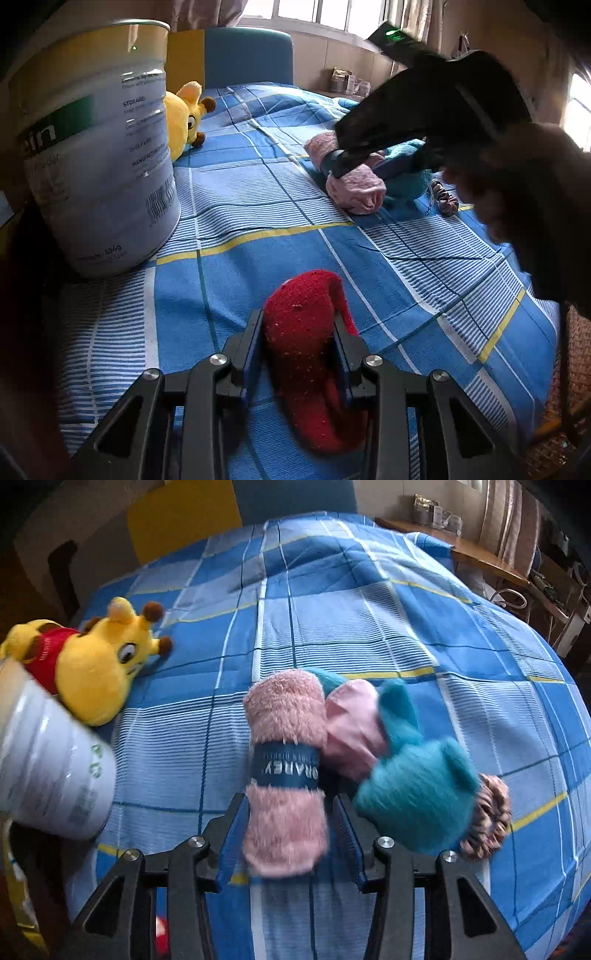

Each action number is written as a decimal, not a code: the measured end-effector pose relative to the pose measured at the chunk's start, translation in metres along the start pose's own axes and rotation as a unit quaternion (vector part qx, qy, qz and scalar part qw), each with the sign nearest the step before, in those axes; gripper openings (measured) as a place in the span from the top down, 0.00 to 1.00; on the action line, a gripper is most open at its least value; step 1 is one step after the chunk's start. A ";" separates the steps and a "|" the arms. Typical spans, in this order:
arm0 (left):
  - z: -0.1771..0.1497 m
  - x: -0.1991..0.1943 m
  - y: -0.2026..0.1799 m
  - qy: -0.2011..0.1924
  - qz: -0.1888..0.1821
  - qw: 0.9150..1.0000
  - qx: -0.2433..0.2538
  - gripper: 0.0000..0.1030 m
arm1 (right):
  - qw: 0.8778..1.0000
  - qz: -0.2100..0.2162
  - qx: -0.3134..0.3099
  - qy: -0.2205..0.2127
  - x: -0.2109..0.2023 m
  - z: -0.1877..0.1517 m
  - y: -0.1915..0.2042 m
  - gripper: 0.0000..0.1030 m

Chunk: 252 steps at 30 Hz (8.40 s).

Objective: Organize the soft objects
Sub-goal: 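Grasp the pink GRAREY towel roll with right while left holds the red plush, then lift the towel roll with right while left carries the red plush toward the tray, then lower the red plush onto the gold tray and open the left gripper, then carry the pink towel roll onto the tray and open the right gripper, then move both grippers back to the teal plush and scrunchie on the bed, then grasp the teal plush with left while right moves to the brown scrunchie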

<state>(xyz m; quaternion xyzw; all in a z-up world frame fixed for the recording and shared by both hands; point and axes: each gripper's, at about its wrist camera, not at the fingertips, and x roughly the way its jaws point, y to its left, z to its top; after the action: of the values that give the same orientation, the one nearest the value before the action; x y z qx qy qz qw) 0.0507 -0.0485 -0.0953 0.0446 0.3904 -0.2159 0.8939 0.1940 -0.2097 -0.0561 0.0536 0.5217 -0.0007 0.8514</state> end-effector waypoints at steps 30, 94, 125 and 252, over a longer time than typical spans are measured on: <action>0.000 -0.002 -0.004 -0.001 0.012 1.000 0.008 0.66 | 0.992 0.068 -0.090 0.049 0.009 -0.045 0.022 0.65; -0.041 -0.189 0.141 -0.038 0.203 0.961 -0.181 0.72 | 0.983 0.009 -0.186 -0.003 -0.005 -0.066 0.038 0.65; -0.092 -0.216 0.239 -0.020 0.273 0.926 -0.260 0.49 | 0.990 -0.022 -0.141 0.017 -0.009 -0.033 0.051 0.68; 0.169 0.121 -0.103 0.075 -0.101 0.992 -0.021 0.57 | 0.921 0.043 0.370 -0.114 -0.078 -0.061 -0.192 0.50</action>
<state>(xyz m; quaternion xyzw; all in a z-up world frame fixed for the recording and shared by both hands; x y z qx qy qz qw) 0.1951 -0.2261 -0.0558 0.0019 0.4630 -0.2924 0.8368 0.0935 -0.3992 -0.0320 0.3867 0.3806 -0.1629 0.8240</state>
